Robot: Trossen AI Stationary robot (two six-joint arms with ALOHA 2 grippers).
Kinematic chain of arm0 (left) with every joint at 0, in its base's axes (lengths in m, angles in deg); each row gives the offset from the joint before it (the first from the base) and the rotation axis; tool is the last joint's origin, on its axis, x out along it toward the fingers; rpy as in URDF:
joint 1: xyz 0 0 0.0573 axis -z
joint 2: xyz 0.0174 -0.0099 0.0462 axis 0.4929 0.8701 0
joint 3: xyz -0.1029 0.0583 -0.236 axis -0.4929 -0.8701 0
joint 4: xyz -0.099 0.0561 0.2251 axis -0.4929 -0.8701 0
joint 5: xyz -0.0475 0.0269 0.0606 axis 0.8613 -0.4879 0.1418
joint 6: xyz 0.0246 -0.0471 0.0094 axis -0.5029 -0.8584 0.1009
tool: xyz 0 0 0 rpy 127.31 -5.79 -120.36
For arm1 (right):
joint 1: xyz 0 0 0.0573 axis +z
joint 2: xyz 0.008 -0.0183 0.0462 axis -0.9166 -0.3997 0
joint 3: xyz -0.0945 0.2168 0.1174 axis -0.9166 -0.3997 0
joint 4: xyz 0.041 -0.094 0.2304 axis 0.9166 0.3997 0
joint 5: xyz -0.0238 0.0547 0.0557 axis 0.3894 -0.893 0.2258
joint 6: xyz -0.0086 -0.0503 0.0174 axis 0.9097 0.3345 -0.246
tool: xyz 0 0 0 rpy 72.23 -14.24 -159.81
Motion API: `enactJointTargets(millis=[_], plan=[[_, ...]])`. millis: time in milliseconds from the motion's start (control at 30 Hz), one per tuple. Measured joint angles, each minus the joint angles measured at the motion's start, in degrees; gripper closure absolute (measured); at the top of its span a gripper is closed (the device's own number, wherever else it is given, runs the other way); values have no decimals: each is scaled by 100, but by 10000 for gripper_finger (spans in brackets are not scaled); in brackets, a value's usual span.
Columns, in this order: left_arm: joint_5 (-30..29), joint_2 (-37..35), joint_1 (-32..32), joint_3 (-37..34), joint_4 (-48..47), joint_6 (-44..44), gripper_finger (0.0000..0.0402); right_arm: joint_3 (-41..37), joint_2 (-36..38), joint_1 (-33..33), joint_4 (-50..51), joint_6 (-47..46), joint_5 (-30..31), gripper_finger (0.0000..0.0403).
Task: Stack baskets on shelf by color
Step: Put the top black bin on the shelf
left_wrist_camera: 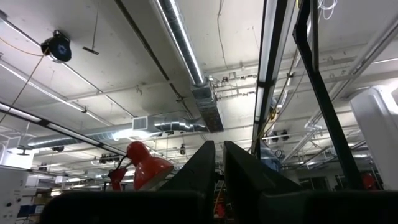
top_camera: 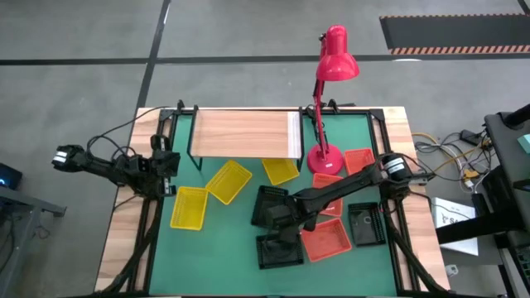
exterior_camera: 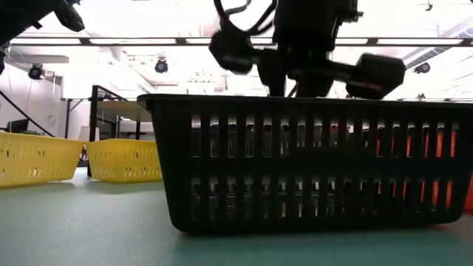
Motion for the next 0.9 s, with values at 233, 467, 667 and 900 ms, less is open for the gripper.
enactJointTargets(millis=[233, 467, 667, 900], plan=[[0, 0, 0, 0, 0, 0, 385, 164, 396, 13, -6, 373, 2, 393], [-2, 4, 0, 0, -4, 0, 385, 559, 861, 13, -10, 433, 138, 394], [-1, 2, -2, 0, 4, 0, 385, 1261, 964, -220, 292, 799, 459, 394], [0, -3, -2, 0, 4, 0, 385, 1849, 743, -935, 331, 1690, 438, 394]])
